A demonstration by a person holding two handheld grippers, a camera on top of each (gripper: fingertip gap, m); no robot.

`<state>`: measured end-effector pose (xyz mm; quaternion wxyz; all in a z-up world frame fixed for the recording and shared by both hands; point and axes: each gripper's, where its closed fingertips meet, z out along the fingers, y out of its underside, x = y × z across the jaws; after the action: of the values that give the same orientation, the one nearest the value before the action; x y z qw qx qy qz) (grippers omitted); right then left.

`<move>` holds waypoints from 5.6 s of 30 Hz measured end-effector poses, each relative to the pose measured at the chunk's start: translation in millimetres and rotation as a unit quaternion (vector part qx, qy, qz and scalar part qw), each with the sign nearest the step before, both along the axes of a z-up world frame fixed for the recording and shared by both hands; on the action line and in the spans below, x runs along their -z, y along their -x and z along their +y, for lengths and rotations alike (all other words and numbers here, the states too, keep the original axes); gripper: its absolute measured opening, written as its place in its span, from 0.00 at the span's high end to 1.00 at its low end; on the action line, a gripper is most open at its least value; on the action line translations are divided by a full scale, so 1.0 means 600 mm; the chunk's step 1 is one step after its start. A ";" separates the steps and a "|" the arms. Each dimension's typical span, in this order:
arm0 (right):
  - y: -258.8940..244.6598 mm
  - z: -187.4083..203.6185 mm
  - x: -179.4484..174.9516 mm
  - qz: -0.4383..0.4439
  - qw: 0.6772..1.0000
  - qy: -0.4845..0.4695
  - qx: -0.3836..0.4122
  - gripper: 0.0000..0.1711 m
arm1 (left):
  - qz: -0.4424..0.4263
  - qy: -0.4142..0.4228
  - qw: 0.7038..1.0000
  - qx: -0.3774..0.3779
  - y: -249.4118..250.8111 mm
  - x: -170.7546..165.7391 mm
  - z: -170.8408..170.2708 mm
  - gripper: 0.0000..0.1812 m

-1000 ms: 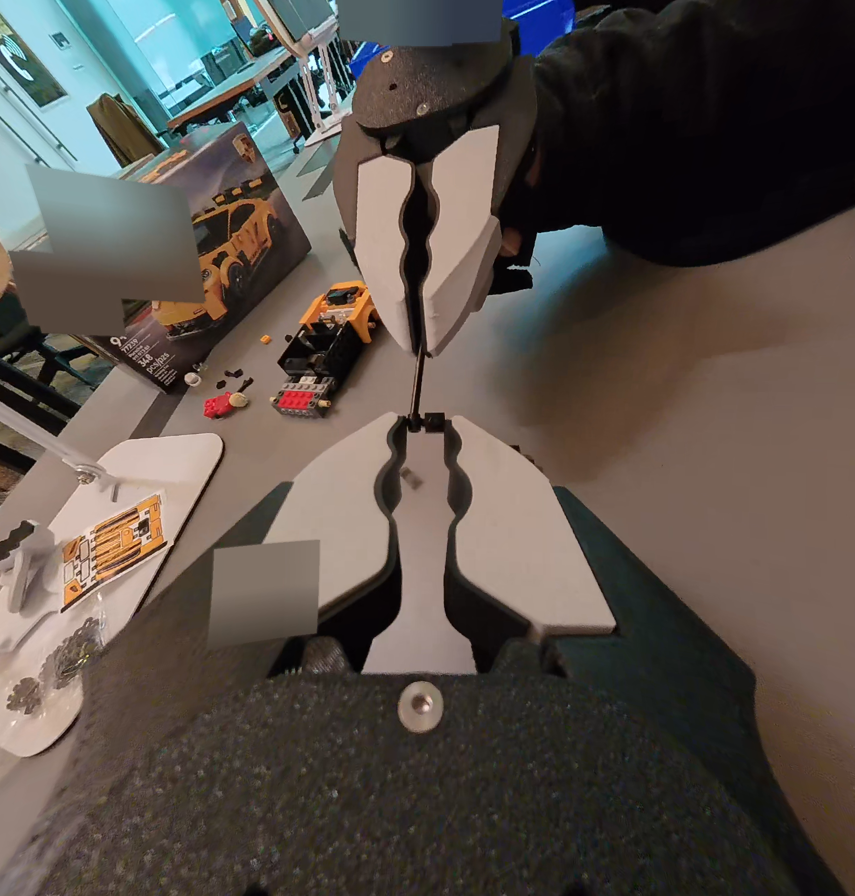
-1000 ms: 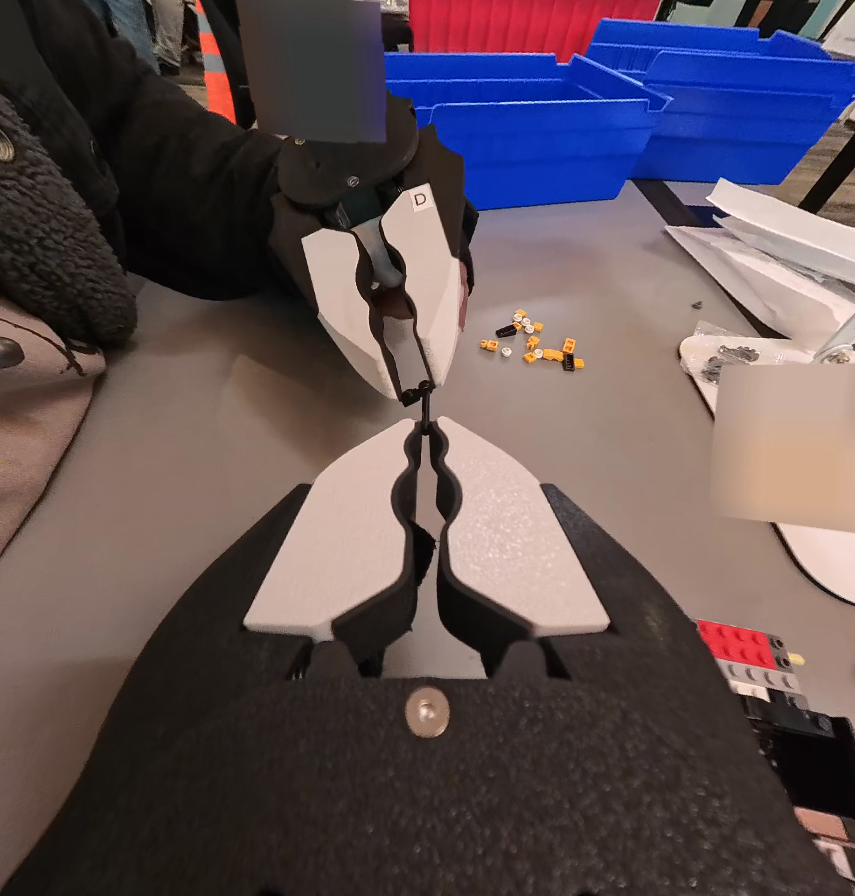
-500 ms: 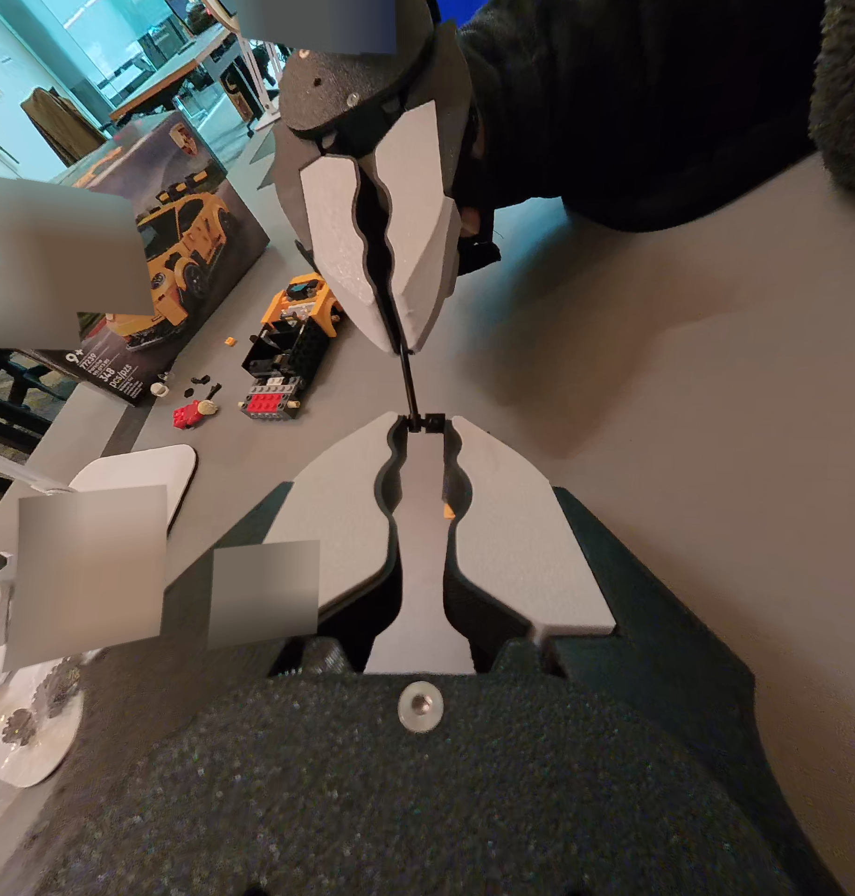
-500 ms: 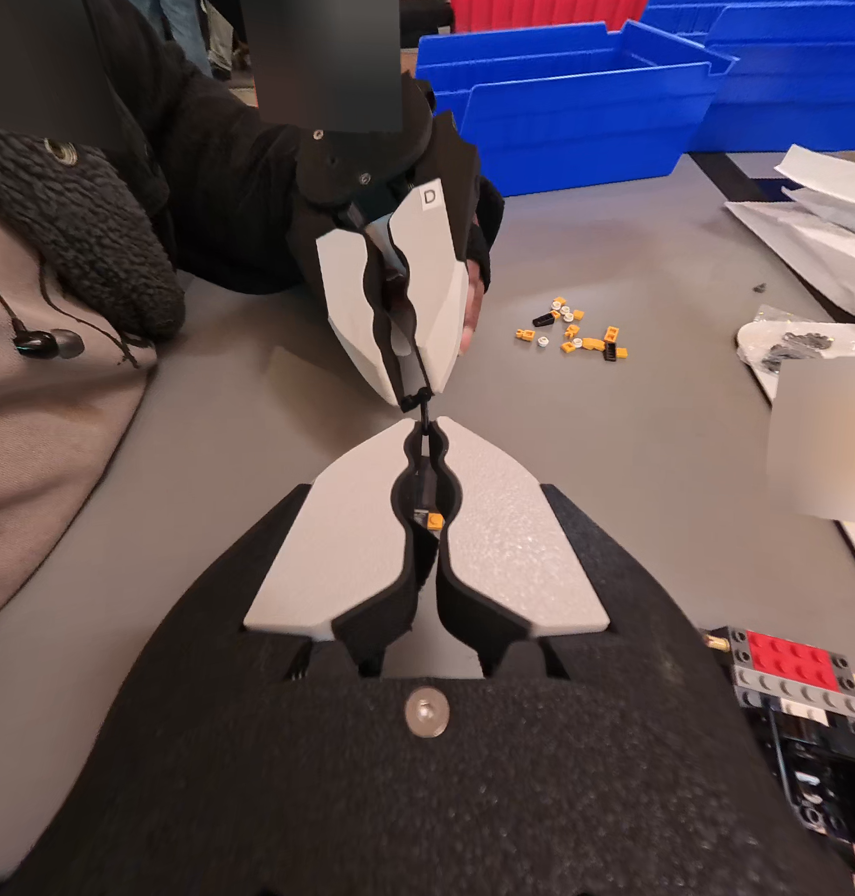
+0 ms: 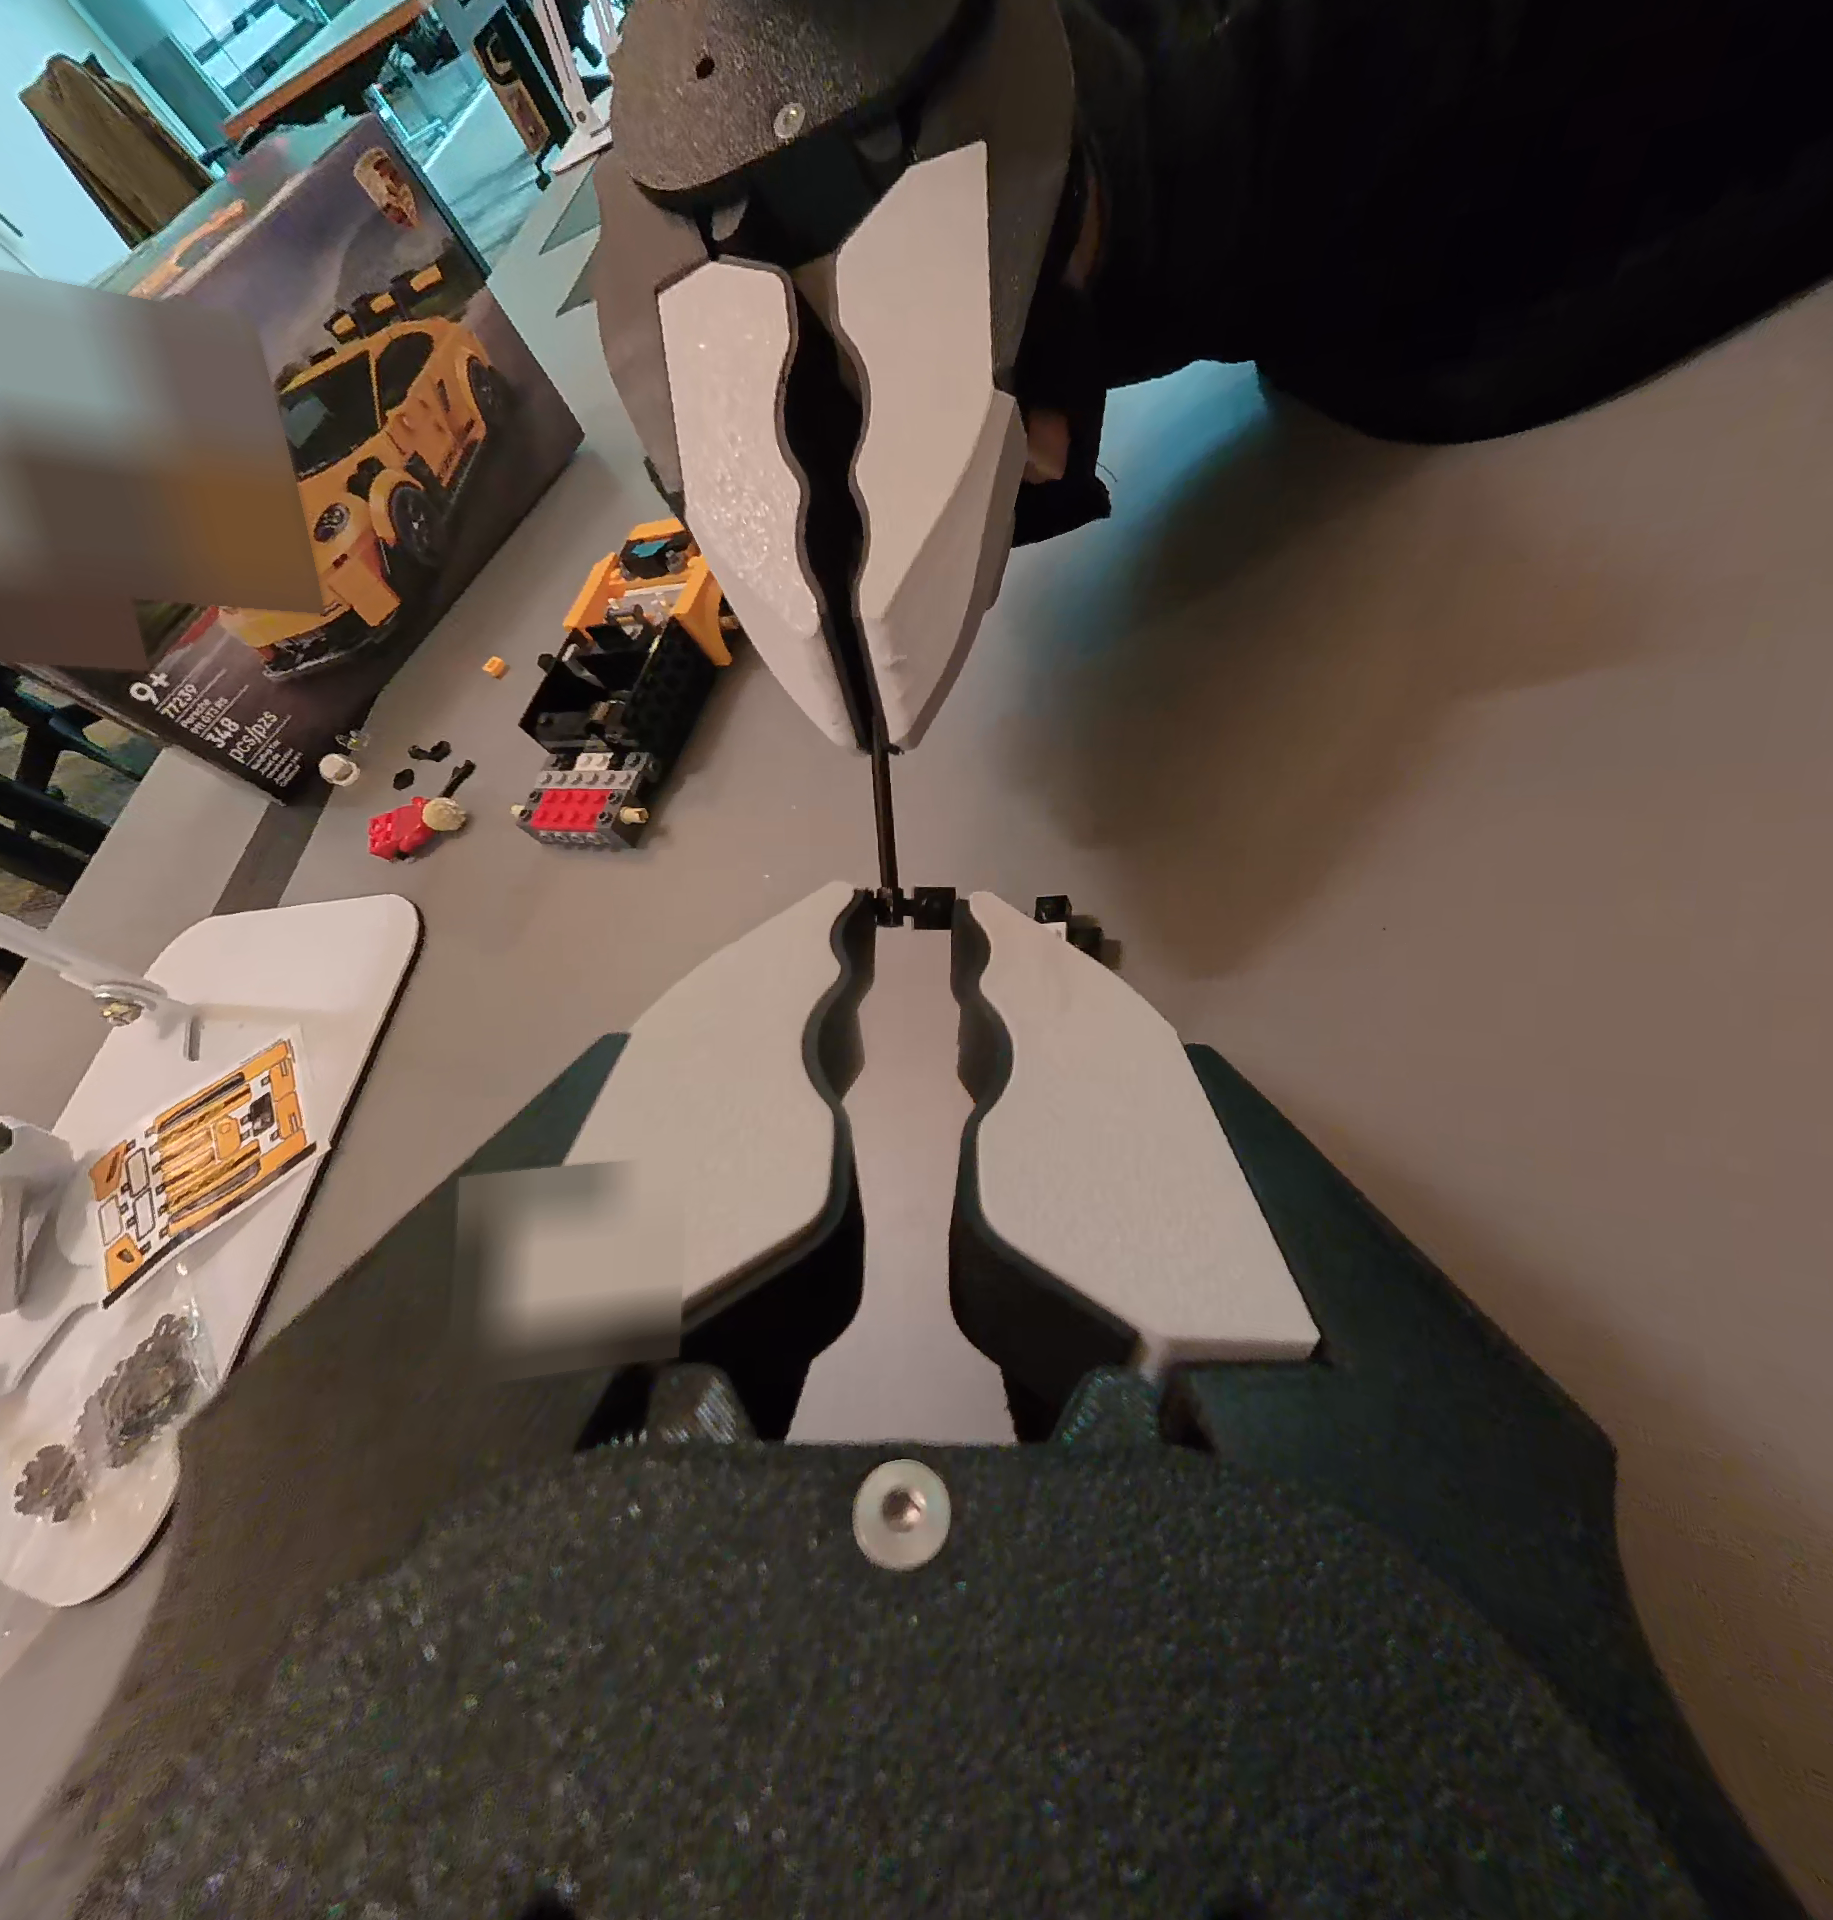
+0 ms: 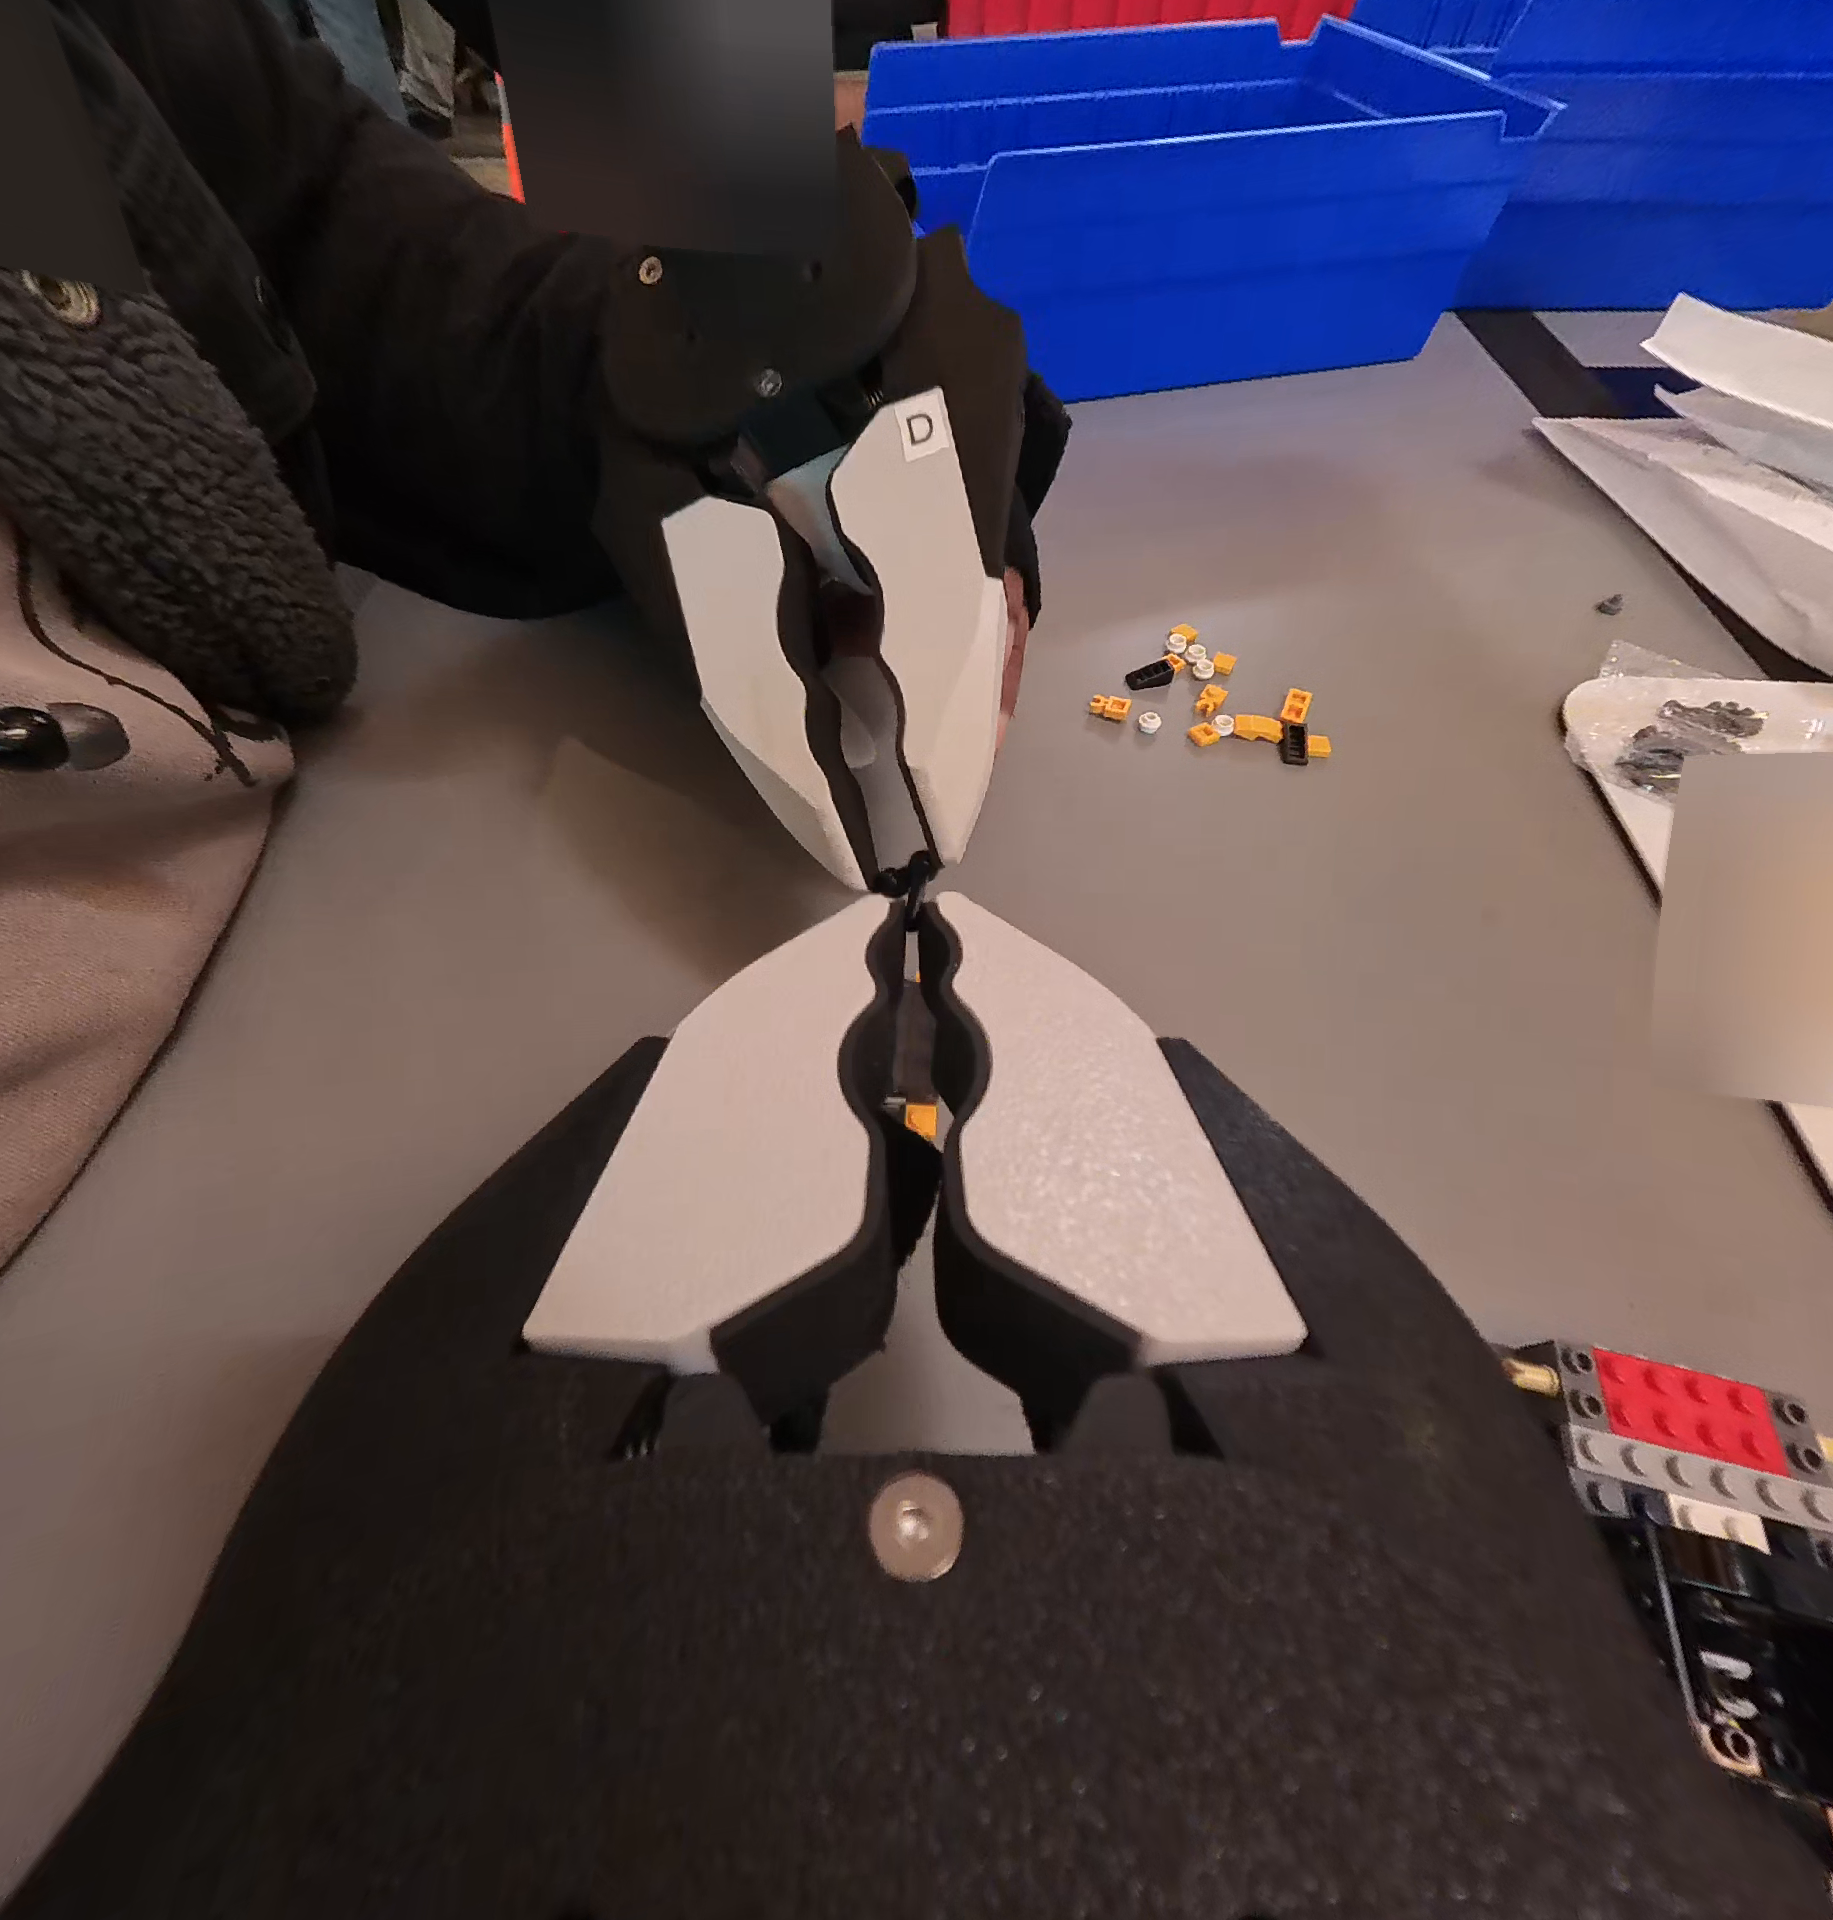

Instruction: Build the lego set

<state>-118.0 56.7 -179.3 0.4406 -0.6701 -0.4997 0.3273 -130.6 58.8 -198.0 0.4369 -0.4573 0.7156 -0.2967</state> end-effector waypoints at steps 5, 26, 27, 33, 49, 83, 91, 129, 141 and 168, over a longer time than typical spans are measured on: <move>0.001 0.000 0.000 0.003 1.000 0.003 0.001 0.99 | 0.003 0.007 1.000 -0.002 0.000 0.002 0.000 0.93; 0.006 0.001 -0.003 0.022 1.000 0.010 0.000 0.99 | 0.001 0.029 1.000 0.000 0.000 -0.001 -0.003 0.93; 0.006 0.002 -0.004 0.024 1.000 0.010 0.002 0.99 | 0.000 0.028 1.000 0.000 -0.001 -0.002 -0.003 0.93; 0.001 0.007 -0.007 0.031 0.999 0.010 0.009 0.98 | -0.013 0.029 0.999 -0.004 0.000 -0.011 0.004 0.92; 0.000 0.017 0.019 0.008 0.999 0.029 0.023 0.91 | 0.019 0.008 1.000 -0.020 0.003 0.005 0.014 0.92; 0.011 0.000 -0.085 0.162 0.982 -0.094 0.001 0.98 | -0.127 0.511 0.849 0.040 -0.003 -0.113 -0.014 0.97; 0.015 -0.002 -0.076 0.147 0.986 -0.082 -0.004 0.98 | -0.097 0.496 0.862 0.033 -0.001 -0.101 -0.016 0.97; 0.032 -0.037 0.005 0.036 0.996 -0.002 -0.079 0.99 | 0.096 0.419 0.901 0.056 0.018 -0.009 -0.059 0.98; 0.013 -0.011 -0.088 0.198 0.979 -0.042 -0.025 0.99 | -0.148 0.394 0.907 0.027 -0.002 -0.123 -0.018 0.95; 0.028 -0.045 -0.093 0.105 0.980 -0.164 -0.047 0.98 | -0.120 0.199 0.972 0.047 0.013 -0.125 -0.050 0.97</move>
<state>-134.8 29.9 -123.5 0.5789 -0.5263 -0.5284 0.3297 -138.1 29.1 -123.3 0.4055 -0.4617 0.6054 -0.5059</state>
